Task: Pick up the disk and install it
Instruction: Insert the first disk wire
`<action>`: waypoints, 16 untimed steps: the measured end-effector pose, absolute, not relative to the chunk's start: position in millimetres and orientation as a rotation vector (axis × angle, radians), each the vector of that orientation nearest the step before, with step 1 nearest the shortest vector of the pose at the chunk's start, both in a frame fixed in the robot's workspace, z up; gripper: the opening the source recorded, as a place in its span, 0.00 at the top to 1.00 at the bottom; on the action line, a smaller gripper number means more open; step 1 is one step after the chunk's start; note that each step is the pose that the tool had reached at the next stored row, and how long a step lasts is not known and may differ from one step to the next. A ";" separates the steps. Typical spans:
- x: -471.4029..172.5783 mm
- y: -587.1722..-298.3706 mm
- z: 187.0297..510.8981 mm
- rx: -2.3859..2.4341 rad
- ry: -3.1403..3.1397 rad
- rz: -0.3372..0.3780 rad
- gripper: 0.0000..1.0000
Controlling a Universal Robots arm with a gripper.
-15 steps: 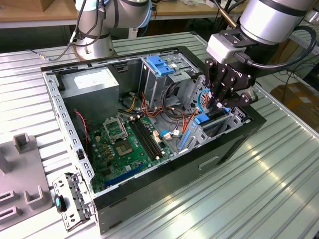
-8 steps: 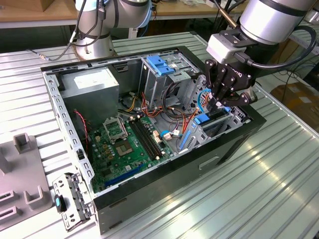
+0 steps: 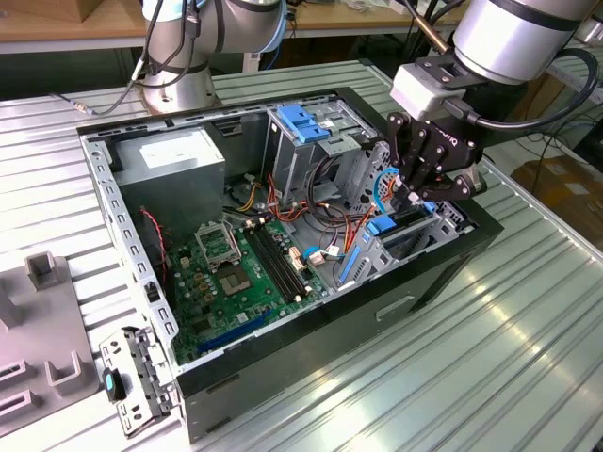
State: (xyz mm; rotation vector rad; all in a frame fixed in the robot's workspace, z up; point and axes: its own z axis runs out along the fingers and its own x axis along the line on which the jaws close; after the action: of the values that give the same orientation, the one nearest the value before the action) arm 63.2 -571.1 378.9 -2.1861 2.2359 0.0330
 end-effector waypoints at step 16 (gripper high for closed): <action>82.7 -571.1 378.4 -2.230 2.192 0.033 0.89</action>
State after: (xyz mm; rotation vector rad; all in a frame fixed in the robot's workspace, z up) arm 82.7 -571.1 378.4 -2.2305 2.1923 0.0335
